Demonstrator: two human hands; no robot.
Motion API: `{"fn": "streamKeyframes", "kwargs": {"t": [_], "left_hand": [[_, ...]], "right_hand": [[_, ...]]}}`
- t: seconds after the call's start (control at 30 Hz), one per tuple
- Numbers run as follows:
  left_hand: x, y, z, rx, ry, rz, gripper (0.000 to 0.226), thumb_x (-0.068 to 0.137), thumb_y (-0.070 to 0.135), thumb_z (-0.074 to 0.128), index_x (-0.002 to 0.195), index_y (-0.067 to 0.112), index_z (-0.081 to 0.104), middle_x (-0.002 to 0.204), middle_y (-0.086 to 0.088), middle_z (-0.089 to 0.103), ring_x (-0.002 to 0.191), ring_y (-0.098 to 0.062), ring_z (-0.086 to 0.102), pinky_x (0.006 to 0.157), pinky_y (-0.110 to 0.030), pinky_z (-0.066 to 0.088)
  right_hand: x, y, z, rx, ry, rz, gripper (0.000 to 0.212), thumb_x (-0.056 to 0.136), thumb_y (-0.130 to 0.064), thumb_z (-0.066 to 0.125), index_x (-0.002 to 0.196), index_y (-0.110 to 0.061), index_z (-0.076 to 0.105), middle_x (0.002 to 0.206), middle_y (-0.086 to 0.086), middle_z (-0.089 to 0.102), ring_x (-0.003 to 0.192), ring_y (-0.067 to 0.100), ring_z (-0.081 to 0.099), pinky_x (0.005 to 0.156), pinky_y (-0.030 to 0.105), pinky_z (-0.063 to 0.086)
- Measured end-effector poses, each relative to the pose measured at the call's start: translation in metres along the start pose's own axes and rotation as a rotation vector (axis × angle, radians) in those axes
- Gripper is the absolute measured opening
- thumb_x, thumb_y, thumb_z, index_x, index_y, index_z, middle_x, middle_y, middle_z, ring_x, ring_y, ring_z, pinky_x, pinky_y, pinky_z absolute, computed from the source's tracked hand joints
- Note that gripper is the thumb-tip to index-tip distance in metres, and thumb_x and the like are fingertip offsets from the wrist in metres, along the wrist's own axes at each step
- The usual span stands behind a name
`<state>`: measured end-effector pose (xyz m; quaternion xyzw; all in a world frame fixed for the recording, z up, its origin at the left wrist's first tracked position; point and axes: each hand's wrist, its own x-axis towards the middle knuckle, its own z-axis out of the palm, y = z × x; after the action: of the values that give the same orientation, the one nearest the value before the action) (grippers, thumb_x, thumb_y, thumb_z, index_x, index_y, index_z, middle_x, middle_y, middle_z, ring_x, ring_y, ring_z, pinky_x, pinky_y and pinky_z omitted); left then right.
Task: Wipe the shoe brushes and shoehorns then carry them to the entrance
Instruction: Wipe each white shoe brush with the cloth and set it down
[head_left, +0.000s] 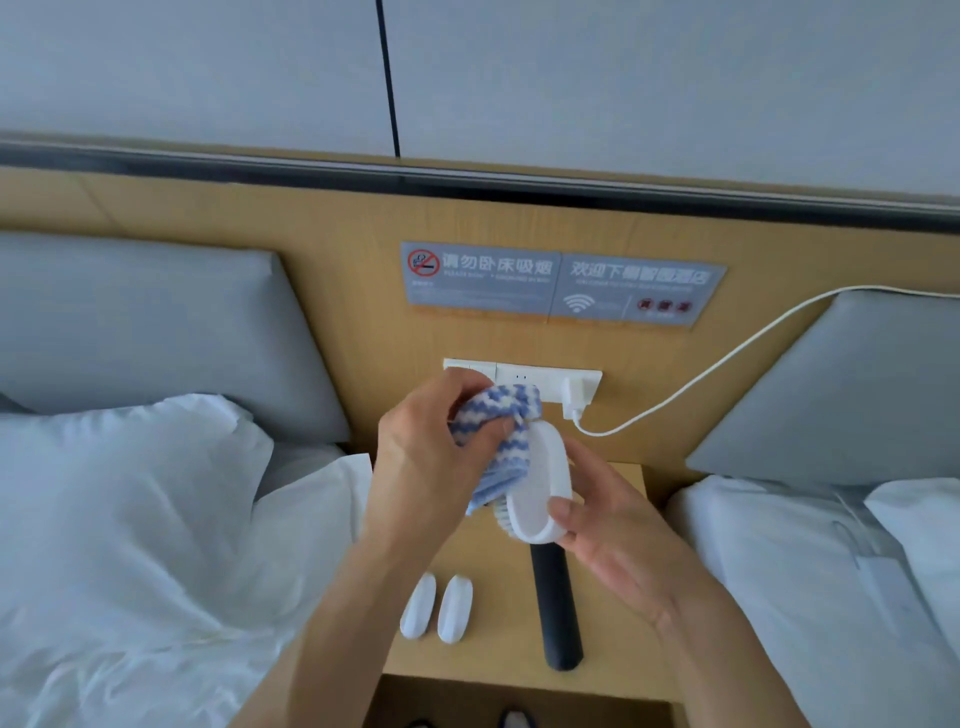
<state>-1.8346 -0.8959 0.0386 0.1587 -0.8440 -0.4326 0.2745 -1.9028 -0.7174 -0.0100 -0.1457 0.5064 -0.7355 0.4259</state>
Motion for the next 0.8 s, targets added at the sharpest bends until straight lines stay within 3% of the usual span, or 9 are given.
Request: {"fn": "streamKeyframes", "kwargs": {"t": [0.1, 0.27, 0.47, 0.57, 0.8], "left_hand": [[0.001, 0.011, -0.001, 0.046, -0.012, 0.101, 0.023, 0.081, 0.020, 0.079, 0.103, 0.021, 0.072, 0.091, 0.013, 0.068, 0.082, 0.002, 0.061, 0.073, -0.002, 0.040], [0.002, 0.013, -0.007, 0.057, -0.001, 0.145, 0.028, 0.076, 0.013, 0.081, 0.103, 0.019, 0.073, 0.092, 0.013, 0.066, 0.085, 0.003, 0.061, 0.074, -0.001, 0.040], [0.003, 0.017, -0.008, 0.070, 0.034, 0.141, 0.022, 0.074, 0.009, 0.081, 0.093, 0.016, 0.073, 0.087, 0.011, 0.067, 0.076, -0.005, 0.061, 0.069, -0.009, 0.045], [0.002, 0.022, -0.005, 0.100, 0.051, 0.169, 0.021, 0.075, 0.008, 0.079, 0.093, 0.013, 0.071, 0.086, 0.008, 0.067, 0.073, -0.008, 0.060, 0.067, -0.019, 0.047], [0.001, 0.025, -0.003, 0.170, 0.045, 0.291, 0.027, 0.072, 0.001, 0.081, 0.098, 0.005, 0.073, 0.098, 0.000, 0.070, 0.084, -0.016, 0.066, 0.070, -0.022, 0.052]], "right_hand": [[-0.002, -0.012, 0.012, -0.099, 0.005, -0.077, 0.077, 0.080, -0.027, 0.084, 0.148, -0.026, 0.047, 0.145, 0.012, 0.054, 0.134, 0.036, 0.052, 0.110, 0.058, 0.042], [-0.004, -0.023, 0.018, -0.130, -0.010, -0.095, 0.067, 0.085, -0.029, 0.081, 0.144, -0.029, 0.051, 0.144, 0.007, 0.056, 0.134, 0.033, 0.053, 0.107, 0.052, 0.046], [0.000, -0.023, 0.027, -0.029, 0.054, -0.095, 0.067, 0.067, -0.029, 0.093, 0.128, -0.033, 0.066, 0.134, 0.006, 0.065, 0.125, 0.029, 0.062, 0.092, 0.038, 0.056], [0.004, -0.026, 0.032, -0.002, 0.084, -0.130, 0.072, 0.060, -0.029, 0.097, 0.126, -0.029, 0.068, 0.130, 0.012, 0.067, 0.120, 0.032, 0.065, 0.089, 0.040, 0.057], [0.007, -0.032, 0.035, 0.028, 0.137, -0.136, 0.082, 0.052, -0.031, 0.100, 0.127, -0.024, 0.067, 0.123, 0.022, 0.068, 0.116, 0.039, 0.065, 0.087, 0.043, 0.057]]}}
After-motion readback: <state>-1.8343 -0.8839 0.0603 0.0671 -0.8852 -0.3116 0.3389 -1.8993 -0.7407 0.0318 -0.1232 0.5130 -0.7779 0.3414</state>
